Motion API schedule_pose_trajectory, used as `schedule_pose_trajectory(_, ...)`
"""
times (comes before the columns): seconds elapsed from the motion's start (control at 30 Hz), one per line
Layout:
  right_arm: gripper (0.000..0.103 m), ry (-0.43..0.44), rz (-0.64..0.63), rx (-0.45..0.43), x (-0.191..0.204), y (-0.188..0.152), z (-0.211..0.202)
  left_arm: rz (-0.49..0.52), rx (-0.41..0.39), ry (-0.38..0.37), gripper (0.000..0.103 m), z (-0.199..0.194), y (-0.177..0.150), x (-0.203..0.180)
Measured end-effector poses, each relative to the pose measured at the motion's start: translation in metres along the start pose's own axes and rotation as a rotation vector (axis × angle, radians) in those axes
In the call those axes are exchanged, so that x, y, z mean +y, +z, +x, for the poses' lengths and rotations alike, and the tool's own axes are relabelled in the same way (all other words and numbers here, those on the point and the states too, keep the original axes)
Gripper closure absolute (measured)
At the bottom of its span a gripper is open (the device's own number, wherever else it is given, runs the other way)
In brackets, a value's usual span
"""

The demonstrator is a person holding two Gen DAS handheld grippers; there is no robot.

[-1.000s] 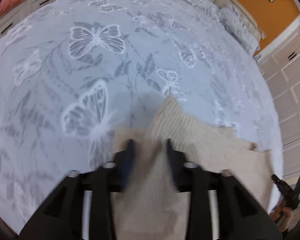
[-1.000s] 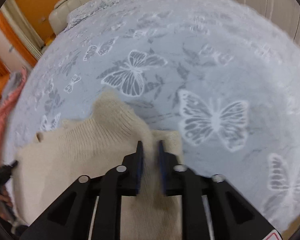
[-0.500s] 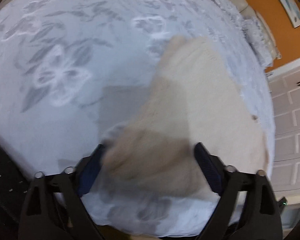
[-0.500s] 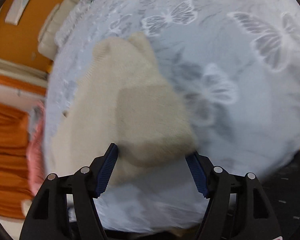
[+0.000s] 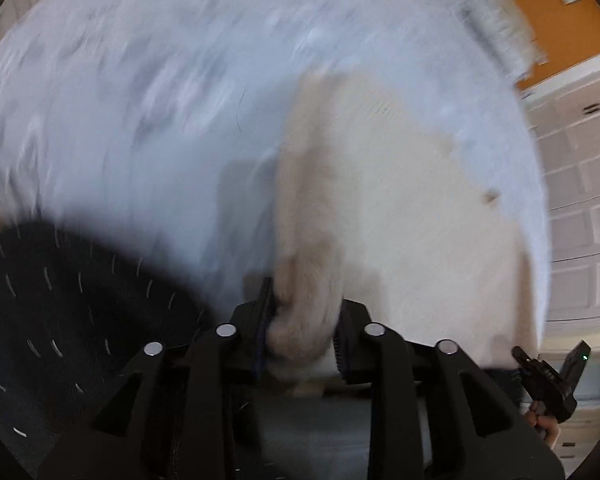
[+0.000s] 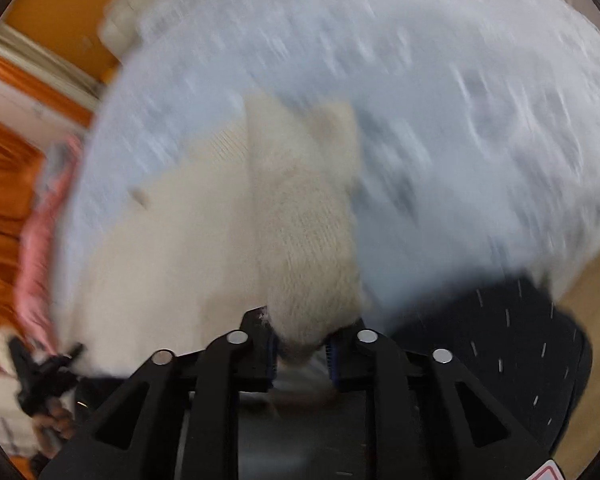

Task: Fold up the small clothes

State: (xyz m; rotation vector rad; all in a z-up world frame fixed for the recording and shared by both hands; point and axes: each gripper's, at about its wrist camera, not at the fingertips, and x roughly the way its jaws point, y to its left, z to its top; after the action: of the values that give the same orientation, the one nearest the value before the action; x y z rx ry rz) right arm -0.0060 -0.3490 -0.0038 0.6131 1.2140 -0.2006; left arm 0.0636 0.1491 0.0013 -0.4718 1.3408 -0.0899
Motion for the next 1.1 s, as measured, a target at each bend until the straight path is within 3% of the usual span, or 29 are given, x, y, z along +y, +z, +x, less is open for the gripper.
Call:
schedule_pose_trajectory(0.07, 0.085, -0.02, 0.028, -0.012, -0.004, -0.01, -0.005, -0.005, -0.053, 0.023, 0.078, -0.011, -0.007, 0.001)
schedule_pose_trajectory(0.13, 0.066, -0.009, 0.051, -0.103, -0.004, -0.01, -0.032, 0.015, -0.145, 0.007, 0.063, -0.037, -0.004, -0.006)
schedule_pose_trajectory(0.2, 0.054, -0.039, 0.015, -0.209, 0.002, -0.001, -0.058, 0.056, -0.222, 0.012, 0.04, -0.056, 0.01, -0.017)
schedule_pose_trajectory(0.23, 0.047, -0.044, -0.01, -0.24, 0.005, 0.004, -0.065, 0.087, -0.258, 0.017, 0.039, -0.061, 0.023, -0.026)
schedule_pose_trajectory(0.33, 0.036, -0.04, -0.091, -0.29, 0.025, 0.039, -0.064, 0.137, -0.284, 0.008, 0.033, -0.051, 0.058, -0.046)
schedule_pose_trajectory(0.43, 0.033, -0.052, -0.136, -0.27, 0.045, 0.074, -0.023, 0.139, -0.269, 0.057, 0.032, -0.007, 0.087, -0.064)
schedule_pose_trajectory(0.47, 0.033, -0.069, -0.134, -0.26, 0.049, 0.08, -0.009, 0.134, -0.253, 0.062, 0.033, 0.002, 0.089, -0.066)
schedule_pose_trajectory(0.5, 0.035, -0.079, -0.131, -0.238, 0.05, 0.09, 0.007, 0.141, -0.218, 0.062, 0.041, 0.023, 0.096, -0.068)
schedule_pose_trajectory(0.53, 0.046, -0.086, -0.124, -0.194, 0.051, 0.098, 0.03, 0.142, -0.196, 0.081, 0.049, 0.034, 0.097, -0.07)
schedule_pose_trajectory(0.57, 0.058, -0.071, -0.124, -0.157, 0.05, 0.101, 0.043, 0.151, -0.167, 0.113, 0.062, 0.047, 0.098, -0.071)
schedule_pose_trajectory(0.6, 0.094, -0.024, -0.13, -0.102, 0.049, 0.103, 0.054, 0.158, -0.162, 0.132, 0.078, 0.052, 0.096, -0.07)
schedule_pose_trajectory(0.63, 0.096, 0.012, -0.134, -0.042, 0.051, 0.103, 0.063, 0.162, -0.167, 0.148, 0.082, 0.054, 0.096, -0.068)
schedule_pose_trajectory(0.67, 0.096, 0.019, -0.143, -0.069, 0.055, 0.102, 0.056, 0.157, -0.167, 0.146, 0.09, 0.053, 0.098, -0.064)
schedule_pose_trajectory(0.8, 0.097, 0.052, -0.053, -0.22, 0.032, 0.11, 0.018, 0.15, -0.14, 0.124, 0.09, 0.061, 0.104, -0.048)
schedule_pose_trajectory(0.83, 0.097, 0.004, -0.014, -0.188, 0.015, 0.113, 0.031, 0.157, -0.141, 0.13, 0.089, 0.064, 0.103, -0.049)
schedule_pose_trajectory(0.9, 0.097, -0.051, 0.002, -0.037, -0.002, 0.114, 0.073, 0.173, -0.144, 0.16, 0.089, 0.065, 0.102, -0.055)
schedule_pose_trajectory(1.0, 0.089, -0.064, 0.022, -0.128, 0.006, 0.111, 0.046, 0.183, -0.163, 0.184, 0.089, 0.051, 0.103, -0.064)
schedule_pose_trajectory(1.07, 0.082, -0.1, 0.013, -0.289, 0.029, 0.096, 0.006, 0.217, -0.235, 0.176, 0.09, 0.025, 0.091, -0.08)
schedule_pose_trajectory(1.1, 0.082, -0.107, -0.032, -0.328, 0.046, 0.086, -0.007, 0.23, -0.254, 0.165, 0.09, 0.018, 0.086, -0.086)
